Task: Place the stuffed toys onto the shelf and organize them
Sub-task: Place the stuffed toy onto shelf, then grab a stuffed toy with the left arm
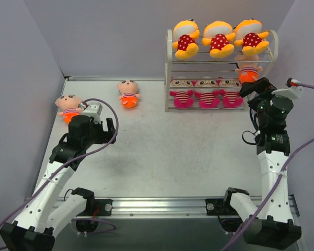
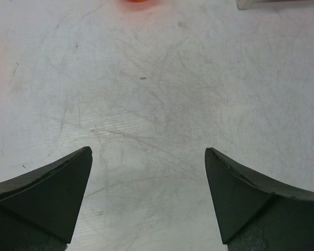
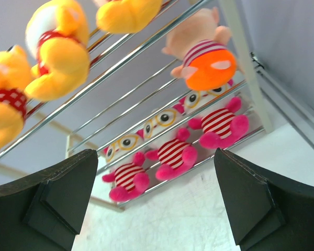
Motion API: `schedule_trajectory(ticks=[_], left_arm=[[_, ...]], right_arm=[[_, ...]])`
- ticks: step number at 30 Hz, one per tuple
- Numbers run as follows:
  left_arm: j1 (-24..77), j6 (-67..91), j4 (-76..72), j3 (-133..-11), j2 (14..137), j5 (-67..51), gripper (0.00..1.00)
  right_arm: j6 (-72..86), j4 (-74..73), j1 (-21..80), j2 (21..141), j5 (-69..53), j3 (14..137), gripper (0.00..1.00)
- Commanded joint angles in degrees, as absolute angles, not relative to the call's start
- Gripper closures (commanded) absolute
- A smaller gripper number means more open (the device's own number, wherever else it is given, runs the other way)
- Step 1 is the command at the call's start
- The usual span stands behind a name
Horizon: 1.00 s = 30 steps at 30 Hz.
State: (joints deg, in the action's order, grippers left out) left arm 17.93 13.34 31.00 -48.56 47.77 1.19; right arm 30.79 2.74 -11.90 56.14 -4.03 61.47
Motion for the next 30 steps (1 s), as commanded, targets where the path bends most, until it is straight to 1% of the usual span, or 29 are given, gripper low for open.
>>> schedule_trajectory(ticks=[1, 5, 9, 15, 16, 18, 19, 22, 25, 26, 30], left_arm=[[16.44, 15.29, 28.92, -48.69, 49.3, -1.49, 0.03], [14.33, 17.57, 26.9, -49.48, 51.93, -2.37, 0.03], [8.81, 24.93, 20.07, -50.27, 56.68, -8.77, 0.03], [6.86, 32.33, 9.08, -54.75, 69.94, -11.07, 0.03], [6.51, 32.95, 7.92, -55.54, 74.14, -11.42, 0.03], [5.89, 34.88, 4.77, -58.95, 78.46, -12.82, 0.03], [5.54, 35.24, 3.79, -60.28, 82.84, -13.18, 0.03], [4.4, 34.98, 2.99, -66.69, 91.28, -11.61, 0.03], [3.61, 34.63, 0.79, -71.69, 98.4, -12.83, 0.03], [3.17, 34.45, -1.47, -73.2, 100.18, -13.53, 0.03], [2.73, 32.35, -1.14, -80.14, 108.0, -15.81, 0.03]], right_arm=[[28.39, 2.11, -8.97, 51.7, -4.48, 59.42, 0.01], [26.55, 2.9, -5.1, 46.94, -4.57, 55.82, 0.01], [24.88, 3.77, -1.25, 43.34, -4.13, 53.18, 0.01], [23.21, 4.92, 4.3, 38.68, -3.78, 49.75, 0.01], [22.68, 5.01, 5.79, 38.32, -3.61, 49.14, 0.0], [22.06, 4.92, 7.2, 37.62, -3.52, 48.43, 0.0], [21.71, 4.75, 8.6, 36.83, -3.52, 47.99, 0.01], [20.92, 4.48, 10.8, 34.99, -3.87, 47.11, 0.0], [19.78, 4.31, 11.86, 32.96, -3.78, 46.06, 0.01], [19.17, 3.78, 12.39, 32.61, -3.17, 45.62, 0.01], [15.91, 1.67, 15.55, 31.73, 2.17, 45.7, 0.01]])
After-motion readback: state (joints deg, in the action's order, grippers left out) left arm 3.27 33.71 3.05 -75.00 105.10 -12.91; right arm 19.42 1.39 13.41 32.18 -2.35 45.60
